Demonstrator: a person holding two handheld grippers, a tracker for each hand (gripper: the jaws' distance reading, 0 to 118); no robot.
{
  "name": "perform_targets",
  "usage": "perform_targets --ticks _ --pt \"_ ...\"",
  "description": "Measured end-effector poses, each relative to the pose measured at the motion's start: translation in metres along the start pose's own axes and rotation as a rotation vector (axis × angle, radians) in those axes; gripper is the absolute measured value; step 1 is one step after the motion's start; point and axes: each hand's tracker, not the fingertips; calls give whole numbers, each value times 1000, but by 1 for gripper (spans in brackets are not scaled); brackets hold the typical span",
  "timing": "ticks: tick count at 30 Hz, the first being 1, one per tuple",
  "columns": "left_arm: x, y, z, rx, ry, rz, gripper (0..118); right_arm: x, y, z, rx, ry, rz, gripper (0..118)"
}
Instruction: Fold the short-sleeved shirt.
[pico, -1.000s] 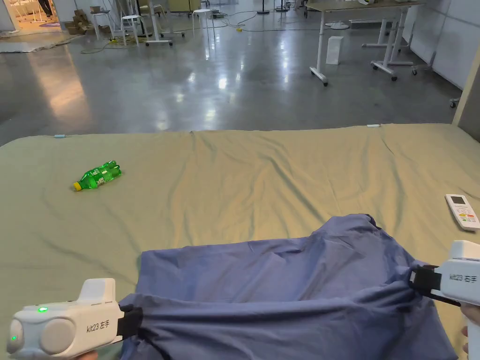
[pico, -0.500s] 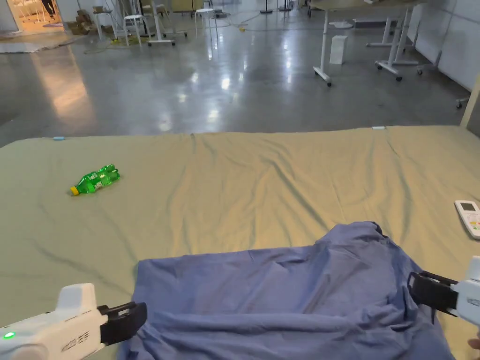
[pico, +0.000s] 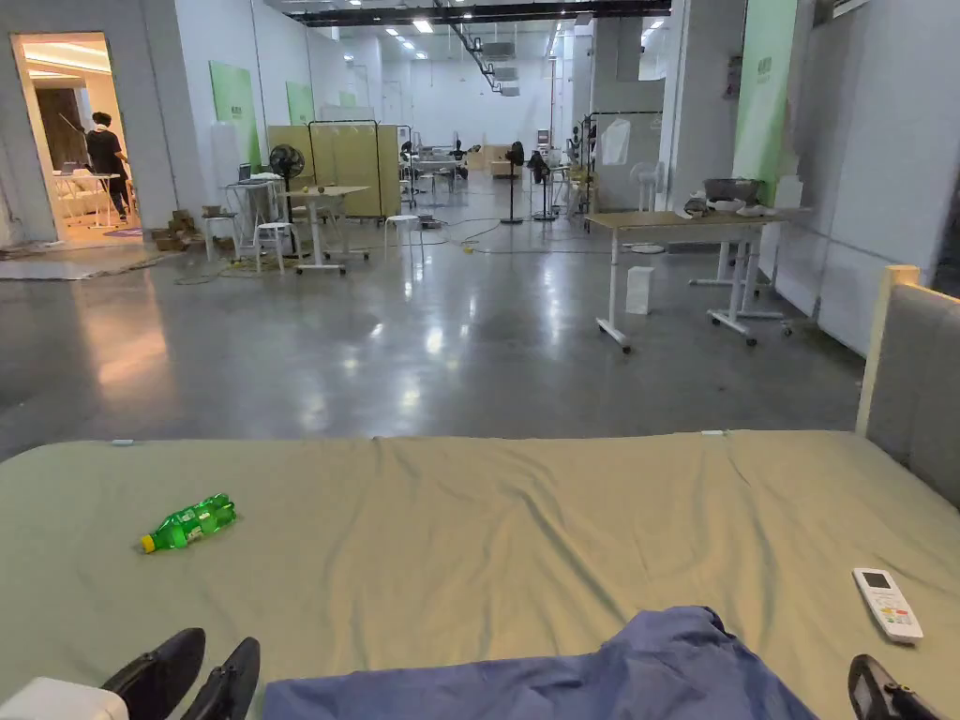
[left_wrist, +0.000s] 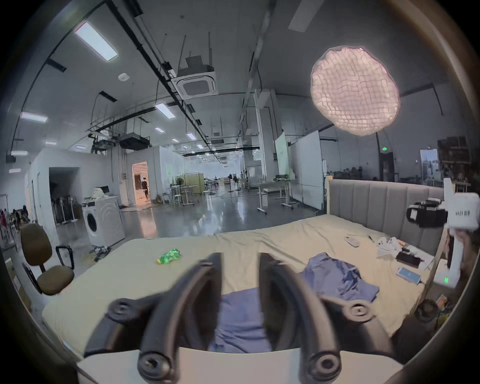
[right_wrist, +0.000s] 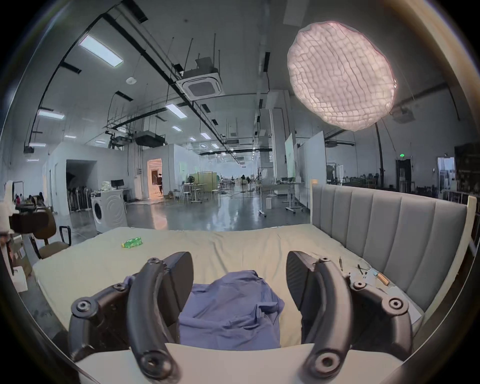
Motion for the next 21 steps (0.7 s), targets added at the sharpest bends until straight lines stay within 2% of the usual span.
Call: perform_targets --ticks 2,3,5,6,9,15,16,17,21 --pt "9 -3 10 11 -40 29 16 -9 -3 12 -21 18 16 56" --pt "12 -6 15 17 -61 35 7 -14 -5 18 -25 23 24 38" --pt "17 -9 24 19 -64 36 4 -24 -5 27 -18 38 72 13" --pt "19 -11 29 19 -70 33 0 -23 -8 31 -31 41 47 1" --pt "25 -11 38 -20 -62 23 0 -25 -13 36 -76 78 -7 0" --pt "20 -8 41 -20 -56 40 0 -29 -11 36 -46 89 18 0" --pt "18 -8 41 -22 -58 43 0 -27 -10 36 -46 93 16 0" --pt "15 -8 40 -26 -52 50 0 -24 -11 35 -67 93 -22 0" --pt "10 -10 39 -27 -45 53 0 -23 -9 34 -51 92 -18 0"
